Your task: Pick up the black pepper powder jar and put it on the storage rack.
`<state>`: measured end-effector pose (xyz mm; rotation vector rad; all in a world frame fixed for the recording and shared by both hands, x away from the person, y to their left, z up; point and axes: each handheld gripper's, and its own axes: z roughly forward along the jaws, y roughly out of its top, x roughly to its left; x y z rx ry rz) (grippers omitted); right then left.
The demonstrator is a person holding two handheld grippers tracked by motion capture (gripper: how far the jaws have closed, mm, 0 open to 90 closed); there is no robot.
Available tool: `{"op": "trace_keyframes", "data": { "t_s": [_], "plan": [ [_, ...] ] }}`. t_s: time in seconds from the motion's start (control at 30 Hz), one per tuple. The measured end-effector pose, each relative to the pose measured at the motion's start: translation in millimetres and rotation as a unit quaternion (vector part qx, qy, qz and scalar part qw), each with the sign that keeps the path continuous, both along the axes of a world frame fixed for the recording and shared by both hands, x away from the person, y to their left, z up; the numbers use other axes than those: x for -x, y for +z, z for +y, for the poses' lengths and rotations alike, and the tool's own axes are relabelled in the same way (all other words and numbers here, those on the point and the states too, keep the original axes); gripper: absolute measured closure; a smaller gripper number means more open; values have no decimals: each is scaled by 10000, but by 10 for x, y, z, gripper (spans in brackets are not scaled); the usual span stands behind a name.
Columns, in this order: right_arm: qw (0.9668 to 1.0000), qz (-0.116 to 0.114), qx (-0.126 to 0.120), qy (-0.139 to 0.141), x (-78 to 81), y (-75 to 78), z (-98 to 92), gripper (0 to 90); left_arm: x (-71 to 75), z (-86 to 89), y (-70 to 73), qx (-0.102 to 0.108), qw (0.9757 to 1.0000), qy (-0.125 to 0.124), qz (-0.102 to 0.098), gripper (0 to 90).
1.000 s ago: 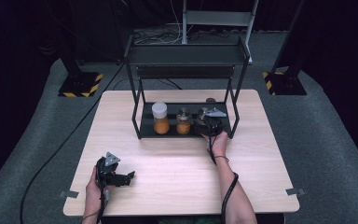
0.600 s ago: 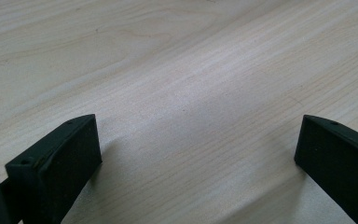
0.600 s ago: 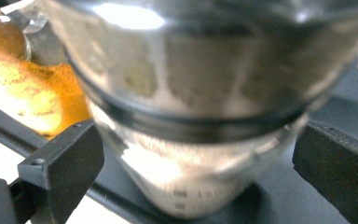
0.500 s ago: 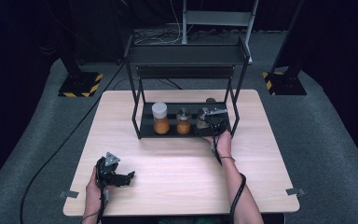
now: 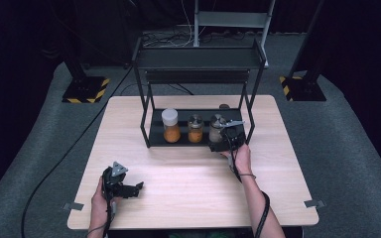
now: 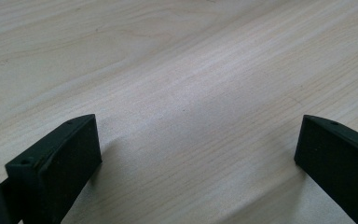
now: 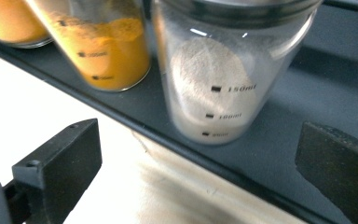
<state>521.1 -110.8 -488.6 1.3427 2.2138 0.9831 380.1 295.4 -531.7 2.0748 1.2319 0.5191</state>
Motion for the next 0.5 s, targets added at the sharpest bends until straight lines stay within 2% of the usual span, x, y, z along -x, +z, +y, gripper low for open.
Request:
{"op": "trace_keyframes", "data": {
  "t_s": [0.17, 0.5],
  "plan": [
    [9999, -45, -54, 73, 96, 28, -20, 0, 0, 0, 0, 0, 10000, 0, 1, 1],
    [9996, -173, -5, 211, 333, 64, -89, 0, 0, 0, 0, 0, 10000, 0, 1, 1]
  ]
}}
